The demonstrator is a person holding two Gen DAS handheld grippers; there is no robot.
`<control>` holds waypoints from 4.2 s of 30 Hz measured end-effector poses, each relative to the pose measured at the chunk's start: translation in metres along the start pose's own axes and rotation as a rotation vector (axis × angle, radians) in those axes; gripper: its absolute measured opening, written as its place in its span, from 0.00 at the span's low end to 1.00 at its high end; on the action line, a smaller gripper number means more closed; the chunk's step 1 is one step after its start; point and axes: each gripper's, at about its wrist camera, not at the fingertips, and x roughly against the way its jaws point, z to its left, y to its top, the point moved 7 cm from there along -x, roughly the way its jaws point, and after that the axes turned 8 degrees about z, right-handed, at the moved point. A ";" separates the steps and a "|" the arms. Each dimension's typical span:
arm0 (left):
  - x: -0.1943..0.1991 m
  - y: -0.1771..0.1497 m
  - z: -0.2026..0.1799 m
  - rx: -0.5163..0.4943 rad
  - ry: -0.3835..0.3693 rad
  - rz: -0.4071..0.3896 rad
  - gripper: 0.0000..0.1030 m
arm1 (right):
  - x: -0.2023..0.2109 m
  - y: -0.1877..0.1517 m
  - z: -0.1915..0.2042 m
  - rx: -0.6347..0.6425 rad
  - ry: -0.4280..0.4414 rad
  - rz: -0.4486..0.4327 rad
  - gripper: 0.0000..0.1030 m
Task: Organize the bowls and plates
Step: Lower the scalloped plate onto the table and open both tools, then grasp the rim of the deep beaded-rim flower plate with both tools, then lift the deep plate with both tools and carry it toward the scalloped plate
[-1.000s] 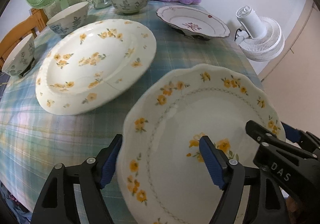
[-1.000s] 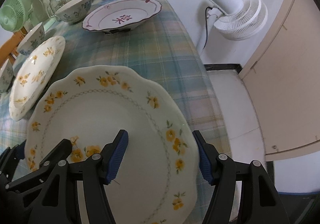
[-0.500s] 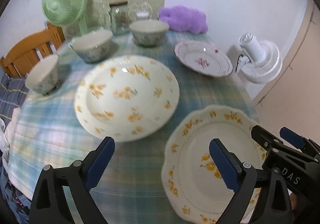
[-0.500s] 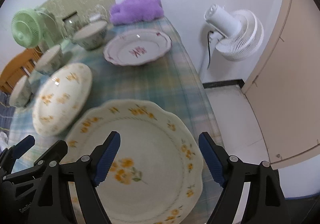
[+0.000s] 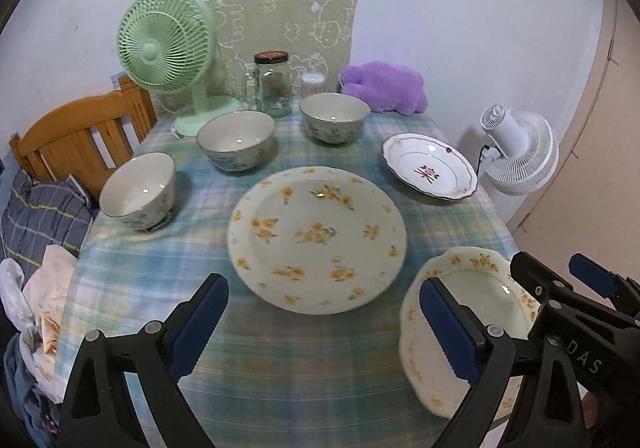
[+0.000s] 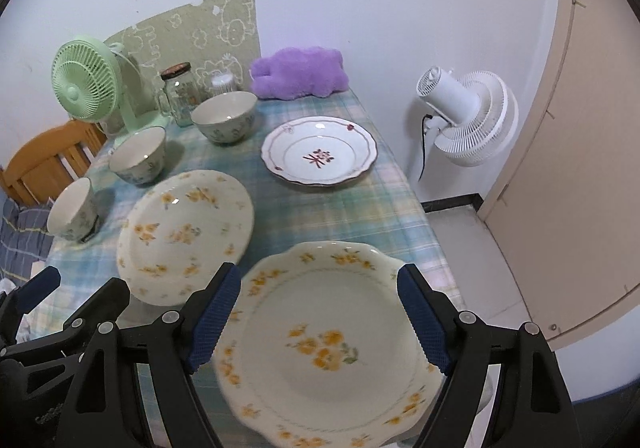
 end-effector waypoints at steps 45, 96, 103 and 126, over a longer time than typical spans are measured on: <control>-0.101 0.072 0.080 0.026 0.085 0.096 0.92 | -0.086 0.071 0.102 -0.011 0.029 0.029 0.81; -0.152 0.047 0.088 0.005 0.085 0.230 0.78 | -0.171 0.050 0.118 0.027 0.070 0.248 0.61; -0.132 0.024 0.103 0.008 0.086 0.237 0.78 | -0.148 0.029 0.133 0.033 0.078 0.251 0.61; -0.123 -0.032 0.135 -0.020 0.088 0.287 0.78 | -0.134 -0.032 0.169 0.122 0.090 0.316 0.61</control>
